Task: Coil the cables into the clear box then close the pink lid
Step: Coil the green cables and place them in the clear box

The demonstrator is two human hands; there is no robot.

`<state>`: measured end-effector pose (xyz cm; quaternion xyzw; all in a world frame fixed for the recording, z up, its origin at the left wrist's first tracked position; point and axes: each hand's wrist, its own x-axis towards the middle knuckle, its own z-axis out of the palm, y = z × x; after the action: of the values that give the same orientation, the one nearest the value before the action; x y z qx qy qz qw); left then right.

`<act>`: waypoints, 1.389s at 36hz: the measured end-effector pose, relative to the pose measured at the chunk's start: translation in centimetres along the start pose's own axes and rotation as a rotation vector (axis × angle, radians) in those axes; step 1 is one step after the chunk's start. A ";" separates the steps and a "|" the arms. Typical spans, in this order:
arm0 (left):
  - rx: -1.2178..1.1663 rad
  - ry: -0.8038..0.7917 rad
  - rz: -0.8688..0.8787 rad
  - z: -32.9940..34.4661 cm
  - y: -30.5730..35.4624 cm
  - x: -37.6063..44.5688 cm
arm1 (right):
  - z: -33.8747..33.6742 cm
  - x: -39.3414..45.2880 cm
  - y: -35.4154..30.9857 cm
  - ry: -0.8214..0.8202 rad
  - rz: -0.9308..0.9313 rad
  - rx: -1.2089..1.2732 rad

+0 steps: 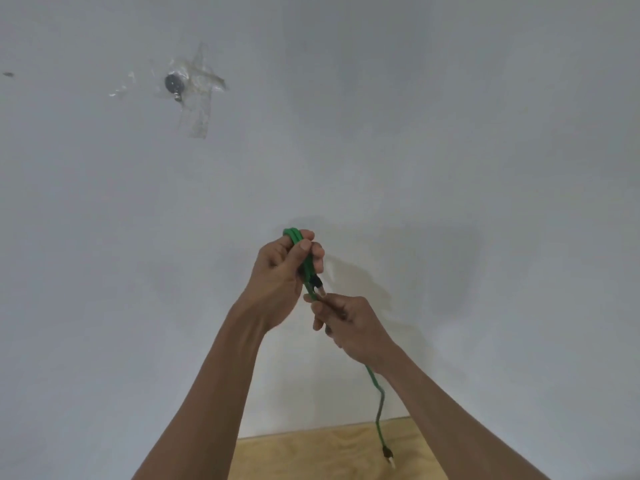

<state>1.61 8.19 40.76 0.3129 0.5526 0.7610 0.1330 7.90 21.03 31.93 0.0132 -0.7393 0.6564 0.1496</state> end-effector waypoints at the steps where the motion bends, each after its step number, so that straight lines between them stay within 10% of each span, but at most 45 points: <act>1: 0.012 0.006 -0.001 -0.3 -0.1 0.1 | 0.0 -0.1 -0.1 0.003 -0.012 -0.021; 18: 0.427 -0.118 -0.117 -3.1 -3.1 -1.4 | -3.4 1.7 -6.8 -0.008 -0.326 -0.471; 42: -0.218 -0.163 -0.082 4.3 -0.9 -2.3 | -1.5 0.3 -1.4 0.059 0.062 0.191; 50: 0.103 -0.003 0.027 1.4 -1.1 -0.1 | 0.6 -2.0 -0.6 0.035 0.047 0.179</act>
<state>2.39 9.60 40.01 0.3280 0.5863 0.7329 0.1073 9.78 20.01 32.01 -0.0023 -0.6750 0.7234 0.1452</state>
